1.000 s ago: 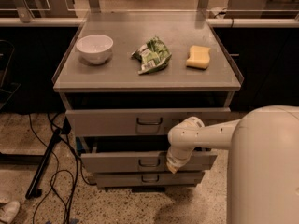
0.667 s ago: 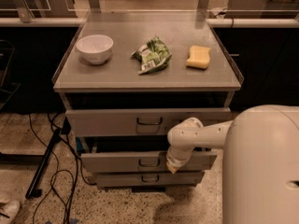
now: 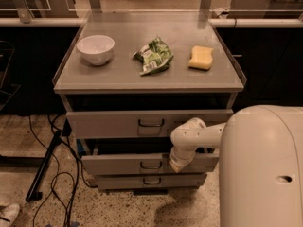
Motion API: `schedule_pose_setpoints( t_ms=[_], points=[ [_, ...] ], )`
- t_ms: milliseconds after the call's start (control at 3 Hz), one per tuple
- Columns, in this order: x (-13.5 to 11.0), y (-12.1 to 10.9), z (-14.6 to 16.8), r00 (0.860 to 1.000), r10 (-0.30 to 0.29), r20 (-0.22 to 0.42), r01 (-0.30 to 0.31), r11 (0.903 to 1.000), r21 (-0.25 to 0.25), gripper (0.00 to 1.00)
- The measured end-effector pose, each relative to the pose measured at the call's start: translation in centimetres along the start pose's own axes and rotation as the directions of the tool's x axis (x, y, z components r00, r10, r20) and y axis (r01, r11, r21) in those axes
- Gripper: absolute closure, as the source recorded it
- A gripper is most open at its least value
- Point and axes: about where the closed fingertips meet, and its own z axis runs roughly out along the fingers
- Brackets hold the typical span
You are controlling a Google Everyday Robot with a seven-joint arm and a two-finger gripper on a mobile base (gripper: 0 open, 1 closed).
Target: Close middle drawer
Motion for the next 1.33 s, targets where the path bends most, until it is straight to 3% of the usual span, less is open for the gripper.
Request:
schedule_pose_setpoints(
  t_ms=[667,1000,1333],
  points=[
    [0.0,-0.5,0.1,1.000,0.023,0.002,-0.023,0.9997,0.007,1.00],
    [-2.6,-2.6,-2.1,0.993,0.070,0.099,-0.073,0.9968,0.032,1.00],
    [-2.6,-2.6,-2.1,0.993,0.070,0.099,-0.073,0.9968,0.032,1.00]
  ],
)
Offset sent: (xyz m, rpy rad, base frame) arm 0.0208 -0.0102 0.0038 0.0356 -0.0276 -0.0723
